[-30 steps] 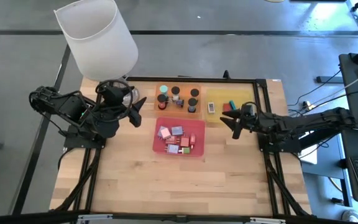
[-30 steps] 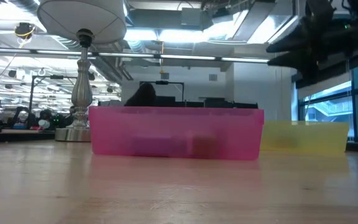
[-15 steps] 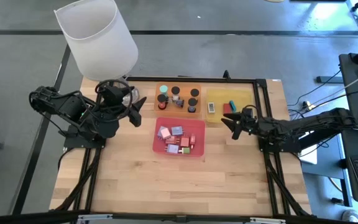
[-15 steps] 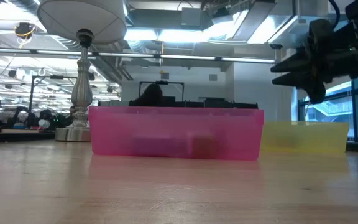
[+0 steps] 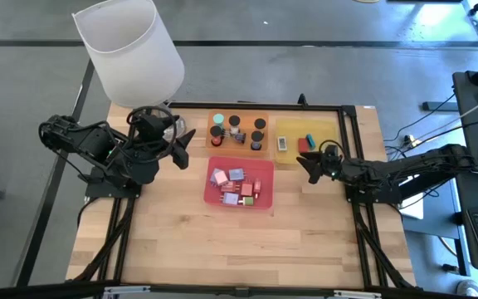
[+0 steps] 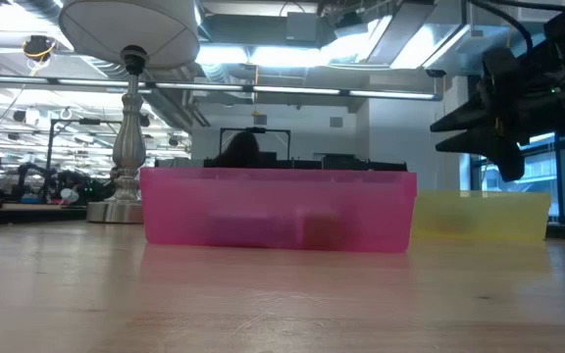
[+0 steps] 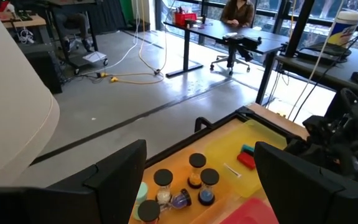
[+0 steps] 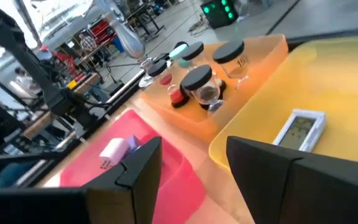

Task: Pick & Place Office items
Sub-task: Return to Home Position

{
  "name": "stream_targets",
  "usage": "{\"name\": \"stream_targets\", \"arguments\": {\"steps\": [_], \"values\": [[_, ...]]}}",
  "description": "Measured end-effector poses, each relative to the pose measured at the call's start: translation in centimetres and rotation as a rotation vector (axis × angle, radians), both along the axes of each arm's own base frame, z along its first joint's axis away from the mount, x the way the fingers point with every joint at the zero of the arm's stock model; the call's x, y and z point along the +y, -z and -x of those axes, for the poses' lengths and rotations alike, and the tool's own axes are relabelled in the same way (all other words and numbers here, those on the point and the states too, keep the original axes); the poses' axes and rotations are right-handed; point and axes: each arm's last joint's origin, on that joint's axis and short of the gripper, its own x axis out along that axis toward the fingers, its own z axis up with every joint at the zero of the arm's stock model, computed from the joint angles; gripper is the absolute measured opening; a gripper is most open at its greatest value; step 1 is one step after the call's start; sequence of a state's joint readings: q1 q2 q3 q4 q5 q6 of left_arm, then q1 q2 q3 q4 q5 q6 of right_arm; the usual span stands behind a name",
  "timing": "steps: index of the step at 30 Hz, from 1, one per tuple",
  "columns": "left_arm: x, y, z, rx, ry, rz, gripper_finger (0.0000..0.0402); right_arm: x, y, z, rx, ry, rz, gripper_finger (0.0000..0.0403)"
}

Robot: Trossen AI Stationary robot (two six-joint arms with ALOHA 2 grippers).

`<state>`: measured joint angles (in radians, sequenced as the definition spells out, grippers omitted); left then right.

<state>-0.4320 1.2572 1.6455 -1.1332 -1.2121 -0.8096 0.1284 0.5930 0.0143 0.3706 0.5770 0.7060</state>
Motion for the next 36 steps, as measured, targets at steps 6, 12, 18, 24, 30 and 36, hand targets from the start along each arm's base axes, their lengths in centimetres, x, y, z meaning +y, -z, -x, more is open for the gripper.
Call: {"name": "stream_targets", "arguments": {"steps": [6,12,18,24,30,36], "values": [[0.0,0.0,0.0,-0.015,0.000,0.019,0.0294,0.0,0.4,0.1,-0.015,0.033,-0.119,0.0183],[-0.2,0.2,-0.1,0.027,0.068,0.056,0.0294,0.0,0.7,0.2,0.078,-0.002,0.001,0.0183],[0.1,0.2,-0.3,0.033,0.062,0.064,0.0294,0.1,0.7,0.1,0.100,-0.047,0.037,0.0183],[0.8,0.7,-1.3,0.080,0.068,0.091,0.0294,0.1,0.7,0.1,0.098,-0.050,0.032,0.0183],[1.0,2.4,-4.0,0.211,0.113,0.118,0.0294,0.1,0.7,0.1,0.097,-0.050,0.032,0.0183],[1.3,3.1,-5.0,0.264,0.119,0.115,0.0294,0.1,0.7,0.1,0.096,-0.049,0.032,0.0183]]}}
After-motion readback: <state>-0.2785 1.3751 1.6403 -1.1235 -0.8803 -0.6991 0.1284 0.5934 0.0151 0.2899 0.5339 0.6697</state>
